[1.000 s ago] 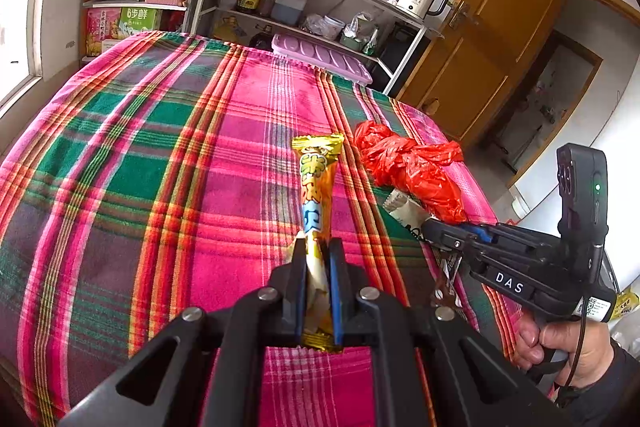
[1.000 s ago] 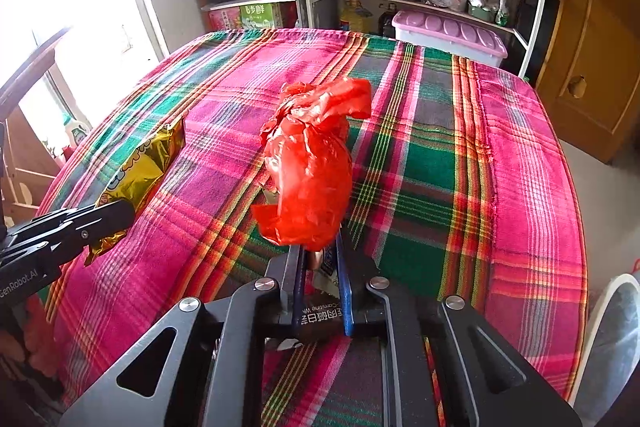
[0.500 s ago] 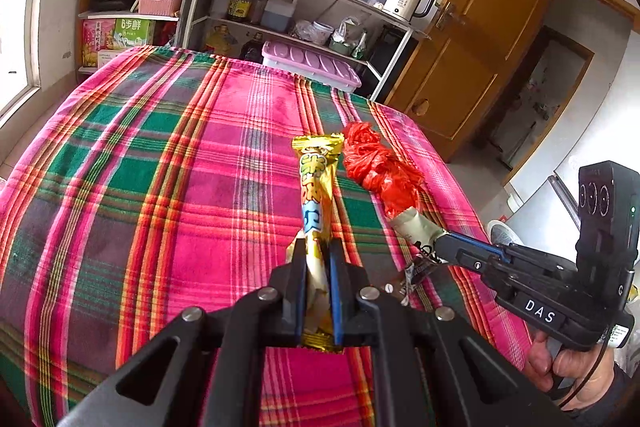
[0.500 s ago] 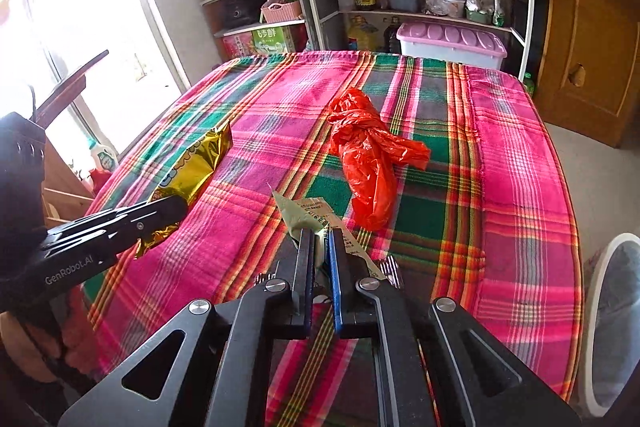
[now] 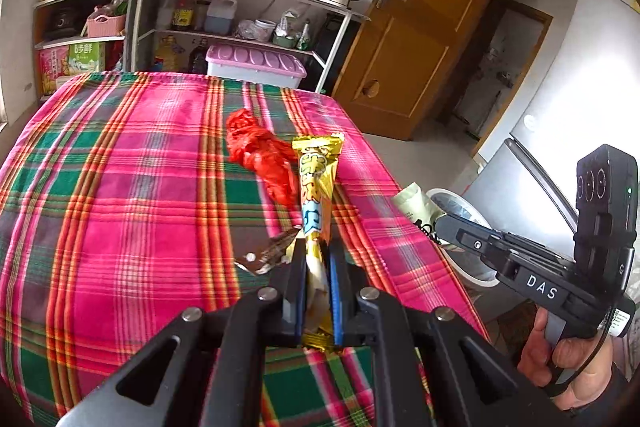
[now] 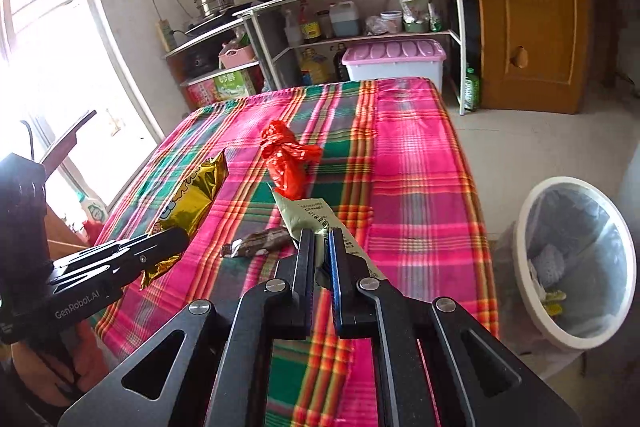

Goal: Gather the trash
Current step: 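Carry the yellow wrapper and paper wrapper over the bin with both tools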

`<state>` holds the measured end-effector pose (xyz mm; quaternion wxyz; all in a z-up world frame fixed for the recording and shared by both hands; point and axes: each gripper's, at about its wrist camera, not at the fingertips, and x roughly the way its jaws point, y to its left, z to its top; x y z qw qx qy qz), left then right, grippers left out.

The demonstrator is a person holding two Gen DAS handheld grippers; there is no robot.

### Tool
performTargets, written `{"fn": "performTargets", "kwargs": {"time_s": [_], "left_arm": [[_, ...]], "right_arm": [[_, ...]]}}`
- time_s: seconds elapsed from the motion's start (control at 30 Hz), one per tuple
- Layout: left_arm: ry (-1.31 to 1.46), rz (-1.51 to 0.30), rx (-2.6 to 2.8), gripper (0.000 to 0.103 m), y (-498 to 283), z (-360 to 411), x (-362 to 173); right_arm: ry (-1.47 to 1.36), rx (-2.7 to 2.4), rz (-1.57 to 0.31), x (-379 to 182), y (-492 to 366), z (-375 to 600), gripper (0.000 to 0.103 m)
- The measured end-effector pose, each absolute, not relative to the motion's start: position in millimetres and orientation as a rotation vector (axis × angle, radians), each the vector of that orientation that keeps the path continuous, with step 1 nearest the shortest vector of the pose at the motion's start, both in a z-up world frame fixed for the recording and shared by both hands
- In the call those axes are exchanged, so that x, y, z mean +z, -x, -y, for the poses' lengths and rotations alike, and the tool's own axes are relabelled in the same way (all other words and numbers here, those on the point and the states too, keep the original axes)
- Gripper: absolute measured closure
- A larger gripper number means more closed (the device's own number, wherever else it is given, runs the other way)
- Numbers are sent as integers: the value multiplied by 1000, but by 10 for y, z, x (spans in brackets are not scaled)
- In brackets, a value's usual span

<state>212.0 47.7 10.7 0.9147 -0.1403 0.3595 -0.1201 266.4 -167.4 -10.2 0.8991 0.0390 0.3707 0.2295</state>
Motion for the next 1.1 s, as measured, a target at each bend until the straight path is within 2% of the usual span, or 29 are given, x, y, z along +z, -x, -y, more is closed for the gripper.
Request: {"fn": "performTargets", "kwargs": {"time_s": [0.47,1.1], "left_arm": [[164,-787,-442,93,-2470,702,143],[95,-954,-573,92,-3220,1985,-332]], "right_arm": [[-230,242,-750,-172,-2597,2914,96],[-371,48,-837,-781,-2959,4051,96]]}}
